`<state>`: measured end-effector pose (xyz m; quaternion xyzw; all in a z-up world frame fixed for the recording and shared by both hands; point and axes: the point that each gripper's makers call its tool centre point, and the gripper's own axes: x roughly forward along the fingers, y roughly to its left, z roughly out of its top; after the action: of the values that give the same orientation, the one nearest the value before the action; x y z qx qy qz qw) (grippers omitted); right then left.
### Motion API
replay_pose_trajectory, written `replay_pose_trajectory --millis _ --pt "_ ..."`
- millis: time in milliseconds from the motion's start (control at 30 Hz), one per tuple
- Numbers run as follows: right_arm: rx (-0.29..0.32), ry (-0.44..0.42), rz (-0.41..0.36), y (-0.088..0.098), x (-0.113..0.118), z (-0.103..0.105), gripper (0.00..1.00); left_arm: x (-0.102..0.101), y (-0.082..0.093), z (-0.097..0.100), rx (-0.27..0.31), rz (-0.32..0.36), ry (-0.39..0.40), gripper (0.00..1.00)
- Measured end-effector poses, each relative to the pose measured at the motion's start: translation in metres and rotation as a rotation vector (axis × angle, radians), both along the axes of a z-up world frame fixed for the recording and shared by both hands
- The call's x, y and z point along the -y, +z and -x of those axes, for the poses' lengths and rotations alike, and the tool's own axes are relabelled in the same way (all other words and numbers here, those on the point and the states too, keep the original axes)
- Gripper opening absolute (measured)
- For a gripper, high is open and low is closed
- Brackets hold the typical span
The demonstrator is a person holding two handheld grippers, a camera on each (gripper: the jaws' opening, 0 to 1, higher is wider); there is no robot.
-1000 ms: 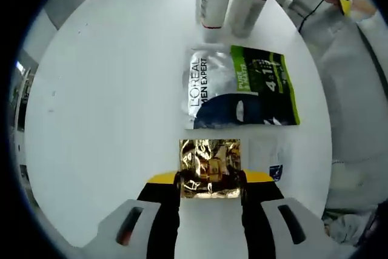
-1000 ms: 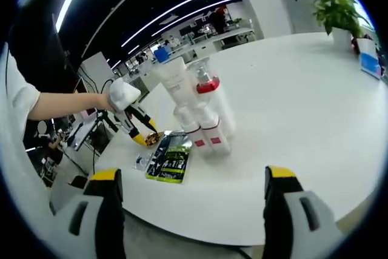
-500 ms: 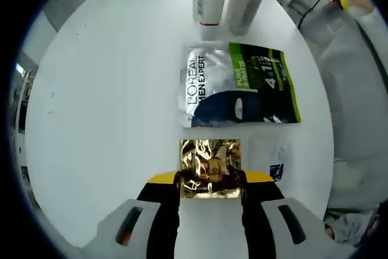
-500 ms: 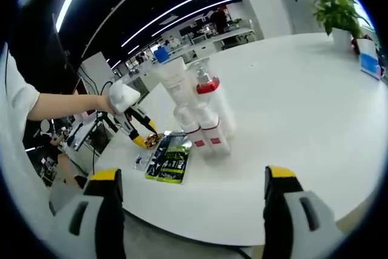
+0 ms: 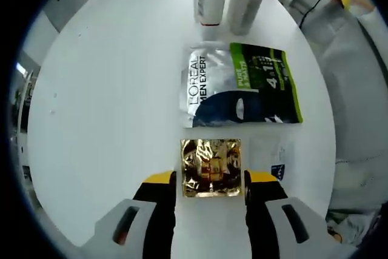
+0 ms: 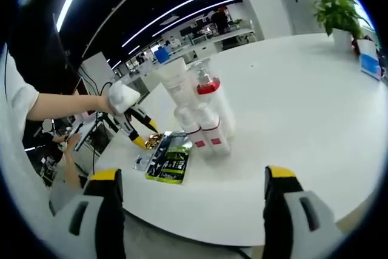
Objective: Arrange the skincare products in the storage area until every visible bottle or jar stands upright without overlapping.
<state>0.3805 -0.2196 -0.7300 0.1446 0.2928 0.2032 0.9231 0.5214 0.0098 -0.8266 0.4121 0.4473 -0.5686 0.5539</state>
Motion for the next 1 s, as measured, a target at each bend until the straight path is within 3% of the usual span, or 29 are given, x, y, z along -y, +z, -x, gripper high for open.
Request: replay_pose_trajectory --millis 633,1000 --pt "0.031 0.015 -0.006 0.005 -0.002 0.001 0.97 -0.002 0.025 0.006 0.036 0.004 0.024 0.43" --pt "0.048 0.036 -0.003 0.009 -0.005 0.002 0.97 0.007 0.041 0.02 0.039 0.059 0.081 0.49"
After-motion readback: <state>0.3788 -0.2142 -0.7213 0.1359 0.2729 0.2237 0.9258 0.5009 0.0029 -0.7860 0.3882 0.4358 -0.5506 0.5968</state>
